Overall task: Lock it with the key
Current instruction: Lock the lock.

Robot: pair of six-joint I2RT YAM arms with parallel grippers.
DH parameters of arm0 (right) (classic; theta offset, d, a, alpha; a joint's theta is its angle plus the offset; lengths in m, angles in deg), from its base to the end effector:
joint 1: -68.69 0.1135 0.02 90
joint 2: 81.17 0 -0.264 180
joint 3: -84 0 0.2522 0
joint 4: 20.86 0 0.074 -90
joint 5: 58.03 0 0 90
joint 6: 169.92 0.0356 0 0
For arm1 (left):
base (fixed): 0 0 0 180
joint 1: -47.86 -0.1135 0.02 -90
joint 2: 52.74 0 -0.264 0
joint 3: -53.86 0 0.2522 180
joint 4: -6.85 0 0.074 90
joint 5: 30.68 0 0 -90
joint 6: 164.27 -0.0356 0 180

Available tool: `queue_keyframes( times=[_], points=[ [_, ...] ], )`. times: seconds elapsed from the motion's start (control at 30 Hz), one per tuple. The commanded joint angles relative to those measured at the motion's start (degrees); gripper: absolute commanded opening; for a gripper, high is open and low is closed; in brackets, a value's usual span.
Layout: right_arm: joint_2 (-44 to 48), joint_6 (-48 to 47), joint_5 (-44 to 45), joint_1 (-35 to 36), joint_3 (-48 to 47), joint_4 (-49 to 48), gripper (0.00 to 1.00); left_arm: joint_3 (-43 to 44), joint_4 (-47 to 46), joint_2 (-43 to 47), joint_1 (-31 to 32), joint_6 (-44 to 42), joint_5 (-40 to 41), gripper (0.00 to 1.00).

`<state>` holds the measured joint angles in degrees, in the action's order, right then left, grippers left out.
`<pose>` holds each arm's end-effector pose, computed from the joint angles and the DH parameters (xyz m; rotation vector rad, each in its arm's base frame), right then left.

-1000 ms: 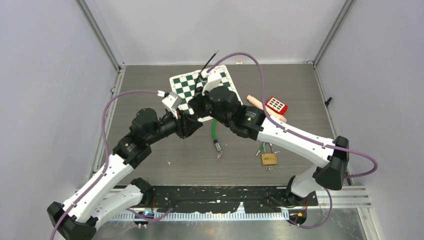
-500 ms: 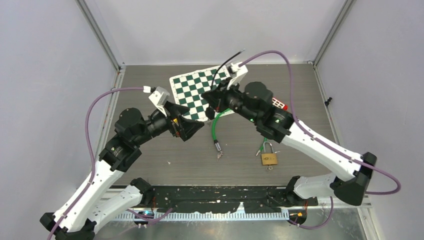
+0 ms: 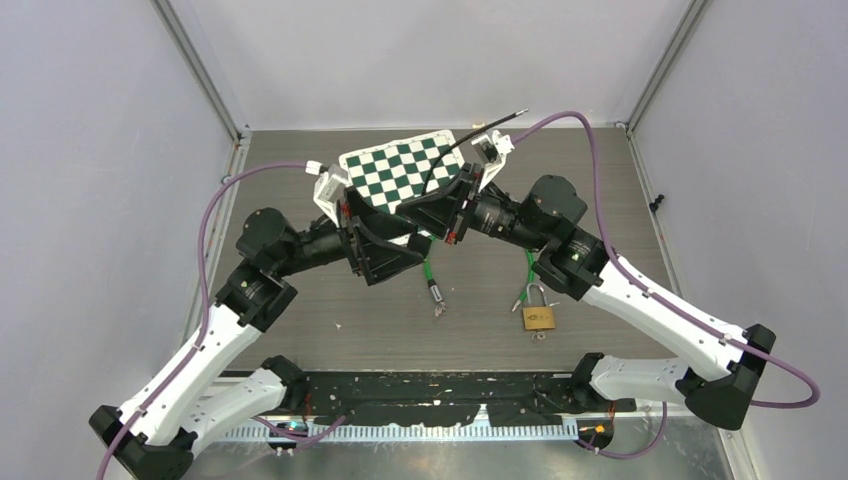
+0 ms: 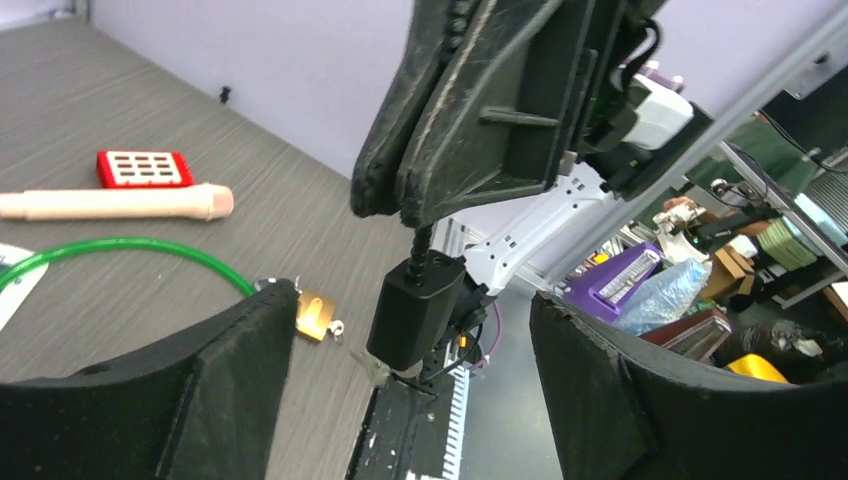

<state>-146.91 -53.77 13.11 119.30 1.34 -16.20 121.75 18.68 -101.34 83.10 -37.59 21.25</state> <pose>0.1549 0.2067 0.4505 -0.6085 1.3750 1.3261 0.1381 -0.1245 0.4081 0.5870 1.5501 -1.4630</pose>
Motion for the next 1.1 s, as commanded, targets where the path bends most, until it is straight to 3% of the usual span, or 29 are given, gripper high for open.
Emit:
queue_keyframes(
  times=[0.0,0.2,0.37,0.43,0.57,0.7,0.77,0.83,0.9,1.07],
  points=[
    [0.1,6.1,-4.2,0.1,1.1,-11.0,0.05,-2.5,-12.5,1.3,0.1,4.8,-6.3,0.78],
    [-2.3,10.9,-5.2,0.0,1.5,-17.5,0.05,-3.0,-13.7,1.7,0.1,5.6,-7.9,0.51],
    [-3.9,12.3,-6.8,0.0,0.8,-17.8,0.05,-2.3,-12.5,2.9,0.0,4.4,-8.0,0.37],
    [-4.1,12.9,-6.9,0.1,0.9,-17.7,0.05,-2.5,-12.2,3.6,0.1,3.9,-7.9,0.22],
    [-4.4,13.2,-6.9,0.1,1.2,-17.6,0.05,-2.7,-9.7,4.2,0.1,2.3,-6.7,0.08],
    [-4.7,13.0,-7.3,0.1,1.2,-17.6,0.05,-2.6,-8.0,4.3,0.1,1.9,-5.4,0.1],
    [-4.9,13.0,-7.4,0.1,1.3,-17.6,0.05,-2.5,-7.7,4.4,0.0,1.9,-5.0,0.34],
    [-5.0,13.0,-7.6,0.2,1.3,-17.7,0.05,-2.5,-7.6,4.4,0.1,1.9,-4.6,0.45],
    [-5.1,13.1,-7.6,0.1,1.4,-17.9,0.05,-2.4,-7.6,4.3,0.1,2.0,-4.7,0.43],
    [-5.3,13.8,-7.9,0.1,1.3,-18.6,0.05,-2.3,-8.3,4.2,0.0,2.2,-6.0,0.22]
  ],
)
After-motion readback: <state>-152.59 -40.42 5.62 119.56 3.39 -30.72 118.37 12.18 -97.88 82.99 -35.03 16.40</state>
